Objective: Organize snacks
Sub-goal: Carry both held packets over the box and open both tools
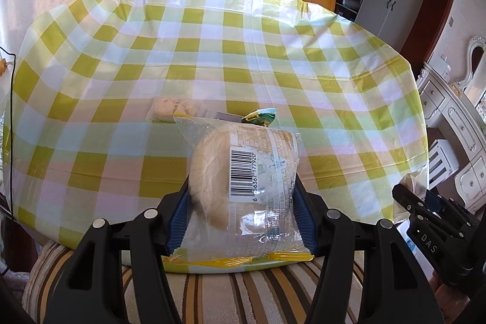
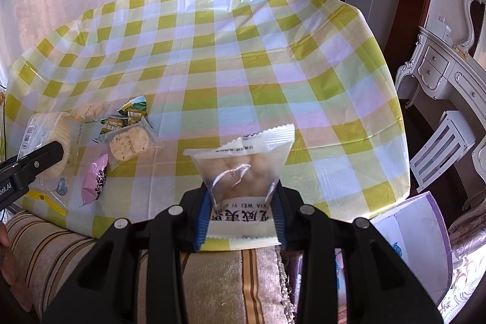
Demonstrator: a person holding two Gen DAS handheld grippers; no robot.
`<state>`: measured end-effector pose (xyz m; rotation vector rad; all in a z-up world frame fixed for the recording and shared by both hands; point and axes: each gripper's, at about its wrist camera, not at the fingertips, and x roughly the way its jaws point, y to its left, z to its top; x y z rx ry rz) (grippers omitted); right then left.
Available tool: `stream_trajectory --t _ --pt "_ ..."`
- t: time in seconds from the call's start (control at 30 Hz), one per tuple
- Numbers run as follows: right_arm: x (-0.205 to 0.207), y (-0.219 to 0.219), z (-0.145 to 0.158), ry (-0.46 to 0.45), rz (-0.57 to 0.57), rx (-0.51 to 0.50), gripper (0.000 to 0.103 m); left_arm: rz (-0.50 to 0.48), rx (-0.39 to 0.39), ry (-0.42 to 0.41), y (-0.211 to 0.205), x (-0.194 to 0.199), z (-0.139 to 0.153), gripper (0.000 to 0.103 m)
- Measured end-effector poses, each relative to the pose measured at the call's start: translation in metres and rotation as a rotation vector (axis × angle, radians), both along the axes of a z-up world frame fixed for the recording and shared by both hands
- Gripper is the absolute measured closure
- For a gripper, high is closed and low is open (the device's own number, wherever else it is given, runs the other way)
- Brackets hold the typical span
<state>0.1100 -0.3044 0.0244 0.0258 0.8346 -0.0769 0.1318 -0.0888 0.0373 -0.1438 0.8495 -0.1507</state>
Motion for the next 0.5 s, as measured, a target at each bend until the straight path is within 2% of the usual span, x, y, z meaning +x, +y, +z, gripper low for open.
stream_trajectory --t 0.5 --pt "-0.041 -0.066 -0.002 -0.026 -0.075 0.075 0.068 -0.176 0.047 0.035 -0.086 -0.021 0.007 0.045"
